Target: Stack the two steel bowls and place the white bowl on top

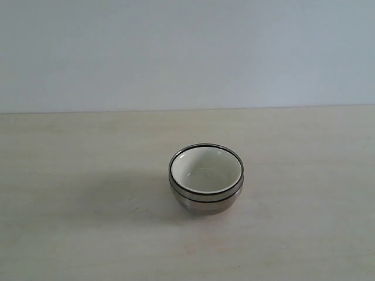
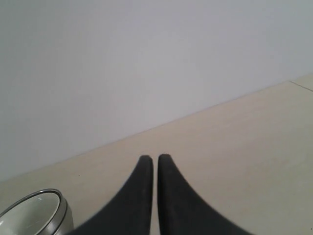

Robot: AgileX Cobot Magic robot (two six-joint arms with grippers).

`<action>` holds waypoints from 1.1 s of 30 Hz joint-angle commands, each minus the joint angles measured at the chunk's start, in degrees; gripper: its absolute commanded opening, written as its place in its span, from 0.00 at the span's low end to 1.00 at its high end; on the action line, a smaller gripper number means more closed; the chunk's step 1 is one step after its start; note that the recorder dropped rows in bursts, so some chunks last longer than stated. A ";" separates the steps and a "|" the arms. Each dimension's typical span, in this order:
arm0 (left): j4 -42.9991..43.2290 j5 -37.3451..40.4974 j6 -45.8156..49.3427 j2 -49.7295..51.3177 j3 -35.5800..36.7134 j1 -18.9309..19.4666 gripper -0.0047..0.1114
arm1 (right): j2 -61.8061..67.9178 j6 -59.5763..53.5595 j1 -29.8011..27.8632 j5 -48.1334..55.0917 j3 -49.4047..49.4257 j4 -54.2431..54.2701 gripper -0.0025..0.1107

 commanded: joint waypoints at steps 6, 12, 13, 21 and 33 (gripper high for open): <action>-0.07 0.04 0.26 -0.19 0.23 0.16 0.32 | -0.38 -0.44 -0.12 0.37 -0.02 0.00 0.02; -0.07 0.04 0.38 -0.19 0.23 0.16 0.32 | -0.38 -0.44 -0.12 0.37 -0.02 0.00 0.02; -0.07 0.04 0.38 -0.19 0.23 0.16 0.32 | -0.38 -0.44 -0.12 0.37 -0.02 0.00 0.02; -0.07 0.04 0.38 -0.19 0.23 0.16 0.32 | -0.38 -0.44 2.38 0.32 -0.02 0.00 0.02; -0.07 0.04 0.38 -0.19 0.23 0.16 0.32 | -0.38 -0.42 3.61 -0.11 -0.02 -0.31 0.02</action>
